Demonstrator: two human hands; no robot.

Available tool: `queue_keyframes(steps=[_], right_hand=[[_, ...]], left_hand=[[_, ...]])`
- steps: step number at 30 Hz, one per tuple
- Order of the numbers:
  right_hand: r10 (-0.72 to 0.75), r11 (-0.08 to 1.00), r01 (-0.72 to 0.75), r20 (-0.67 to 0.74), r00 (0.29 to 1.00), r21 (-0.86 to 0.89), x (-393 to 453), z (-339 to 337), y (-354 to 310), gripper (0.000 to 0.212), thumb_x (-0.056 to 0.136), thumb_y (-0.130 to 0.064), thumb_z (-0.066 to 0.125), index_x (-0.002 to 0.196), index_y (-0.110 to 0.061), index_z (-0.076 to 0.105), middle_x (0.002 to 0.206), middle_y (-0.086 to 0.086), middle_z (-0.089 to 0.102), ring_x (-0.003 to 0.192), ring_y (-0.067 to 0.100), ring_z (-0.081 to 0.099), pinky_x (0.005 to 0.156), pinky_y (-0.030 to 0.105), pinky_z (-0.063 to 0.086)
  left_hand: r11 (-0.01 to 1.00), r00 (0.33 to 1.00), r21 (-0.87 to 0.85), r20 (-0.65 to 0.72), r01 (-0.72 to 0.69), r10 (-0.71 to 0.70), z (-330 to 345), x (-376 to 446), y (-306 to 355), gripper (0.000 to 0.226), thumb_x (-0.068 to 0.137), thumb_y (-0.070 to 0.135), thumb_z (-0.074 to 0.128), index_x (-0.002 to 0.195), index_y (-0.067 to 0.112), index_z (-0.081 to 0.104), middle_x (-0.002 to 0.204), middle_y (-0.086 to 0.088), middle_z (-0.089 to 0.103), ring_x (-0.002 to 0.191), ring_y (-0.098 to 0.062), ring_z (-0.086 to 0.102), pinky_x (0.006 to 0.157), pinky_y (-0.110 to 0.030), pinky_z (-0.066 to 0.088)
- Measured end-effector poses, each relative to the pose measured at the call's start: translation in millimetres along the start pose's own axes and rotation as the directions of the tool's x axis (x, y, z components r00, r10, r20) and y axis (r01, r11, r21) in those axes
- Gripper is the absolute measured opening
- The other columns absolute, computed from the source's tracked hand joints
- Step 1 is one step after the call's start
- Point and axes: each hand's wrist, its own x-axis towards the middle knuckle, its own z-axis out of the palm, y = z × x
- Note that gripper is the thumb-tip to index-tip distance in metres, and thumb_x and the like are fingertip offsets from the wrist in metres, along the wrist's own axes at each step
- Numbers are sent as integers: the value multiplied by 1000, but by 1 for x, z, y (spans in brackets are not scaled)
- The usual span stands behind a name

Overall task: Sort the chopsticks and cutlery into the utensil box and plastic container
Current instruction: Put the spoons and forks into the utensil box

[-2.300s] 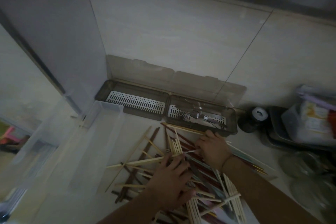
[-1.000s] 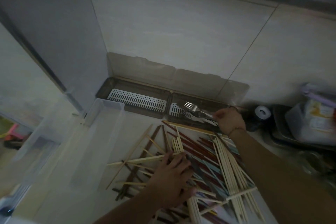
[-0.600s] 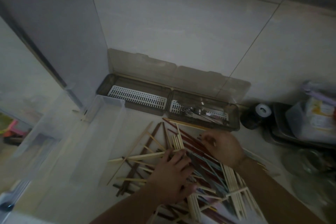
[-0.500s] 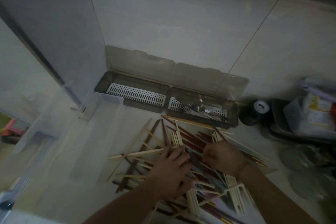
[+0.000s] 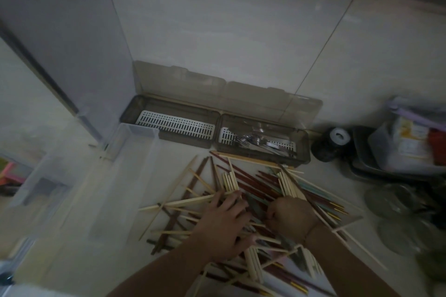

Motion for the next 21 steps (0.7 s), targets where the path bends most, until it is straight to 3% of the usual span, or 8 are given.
queue_keyframes(steps=[6, 9, 12, 15, 16, 18, 19, 21], right_hand=[[38, 972, -30, -30, 999, 232, 4, 15, 10, 52, 73, -58, 35, 74, -21, 72, 69, -1, 65, 59, 13, 53, 57, 27, 49], [70, 896, -54, -20, 997, 440, 5, 9, 13, 34, 81, -46, 60, 63, -19, 70, 60, 1, 62, 53, 10, 52, 55, 25, 45], [67, 664, -51, 8, 998, 746, 6, -13, 13, 20, 81, -26, 74, 63, -20, 70, 56, -7, 61, 53, 0, 52, 56, 15, 41], [43, 411, 51, -75, 996, 910, 11, -37, 10, 7, 83, -19, 71, 78, -14, 68, 74, -1, 67, 67, 8, 60, 63, 23, 48], [61, 288, 82, -104, 993, 954, 14, -45, 8, 14, 81, -23, 72, 82, -11, 65, 79, 4, 68, 69, 12, 62, 62, 25, 48], [129, -6, 132, -130, 983, 991, 23, -61, 8, 43, 72, -41, 75, 90, -7, 56, 88, 12, 70, 75, 22, 67, 67, 34, 53], [190, -120, 165, -140, 972, 979, 29, -70, 10, 47, 75, -44, 72, 95, -6, 53, 88, 13, 70, 77, 25, 68, 70, 39, 55], [343, -226, 194, -109, 933, 955, 43, -87, 14, 27, 94, -33, 54, 98, -6, 52, 82, 9, 67, 74, 26, 66, 67, 42, 57]], left_hand=[[1000, 1000, -19, -8, -3, 3, 1, -1, 0, 58, 97, 64, 25, 117, 25, 62, 131, 2, 54, 138, -24, 35, 112, -56, 24], [1000, 1000, -12, -20, -5, 5, 1, -1, 0, 58, 97, 64, 26, 116, 24, 63, 130, 1, 55, 136, -25, 36, 111, -56, 26], [1000, 1000, -9, -25, -10, 10, 2, -1, 0, 55, 97, 63, 29, 116, 25, 63, 129, 1, 56, 135, -25, 38, 111, -56, 28], [1000, 1000, -18, -25, -7, 7, 1, 0, 0, 53, 96, 64, 30, 115, 26, 62, 127, 2, 56, 135, -25, 38, 110, -56, 30], [1000, 1000, -15, -24, -8, 8, 1, 0, 0, 54, 96, 64, 29, 115, 26, 62, 127, 2, 56, 135, -25, 37, 109, -56, 30], [1000, 1000, -9, -23, -11, 11, 2, 0, 0, 55, 96, 64, 28, 116, 25, 62, 128, 2, 56, 136, -25, 37, 110, -56, 29], [1000, 1000, -10, -22, -9, 9, 3, 0, -1, 55, 96, 64, 29, 116, 25, 62, 129, 2, 56, 136, -25, 36, 110, -56, 29], [1000, 1000, -12, -15, -4, 4, 4, 0, -1, 56, 96, 64, 29, 117, 25, 62, 130, 2, 55, 137, -25, 35, 111, -56, 27]])
